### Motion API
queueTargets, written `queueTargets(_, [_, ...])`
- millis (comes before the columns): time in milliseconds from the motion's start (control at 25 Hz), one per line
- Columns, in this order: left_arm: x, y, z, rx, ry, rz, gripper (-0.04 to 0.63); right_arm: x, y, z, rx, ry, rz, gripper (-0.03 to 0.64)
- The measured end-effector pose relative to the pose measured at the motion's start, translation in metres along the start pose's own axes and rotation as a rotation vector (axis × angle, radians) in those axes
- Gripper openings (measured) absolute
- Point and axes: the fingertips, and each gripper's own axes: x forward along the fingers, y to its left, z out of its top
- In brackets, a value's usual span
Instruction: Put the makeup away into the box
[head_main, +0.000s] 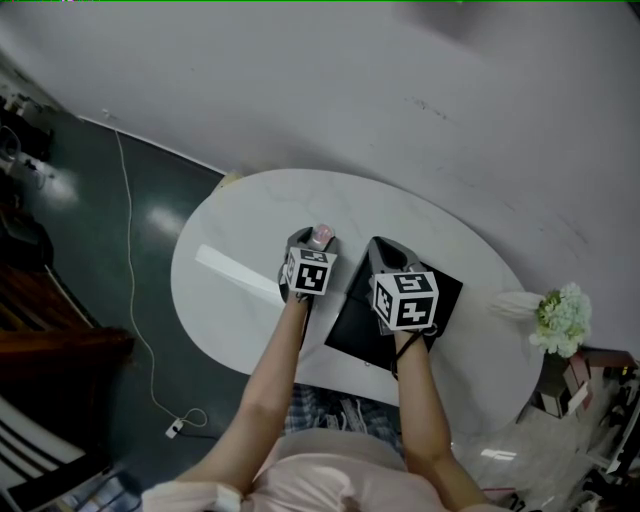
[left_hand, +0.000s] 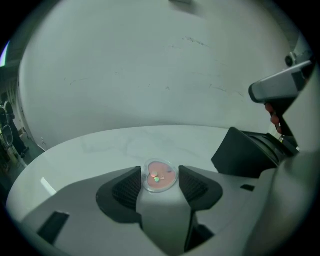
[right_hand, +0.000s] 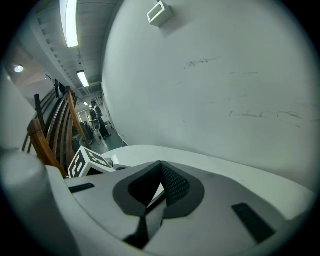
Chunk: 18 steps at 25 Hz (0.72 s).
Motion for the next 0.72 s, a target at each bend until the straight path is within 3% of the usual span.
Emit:
queueTargets(160, [0.003, -0.006, -0.001, 0.051, 0.010, -0.017, 0.261, 0.000, -0.002, -0.002, 0.010, 0.002, -0.003, 0.015])
queueTargets(400, [0.004, -0.006, -0.003, 0.051, 0.041, -0.012, 0.272, -0.001, -0.006, -0.002, 0.014, -0.002, -0.007, 0.015])
queueTargets(520, [0.003, -0.005, -0.002, 0.060, 0.032, -0.002, 0.235, -0.003, -0.007, -0.002, 0.017, -0.005, -0.009, 0.015])
queueTargets(720, [0.000, -0.006, -0.001, 0.032, 0.010, -0.011, 0.227, -0.008, -0.013, -0.004, 0.026, -0.012, -0.018, 0.015])
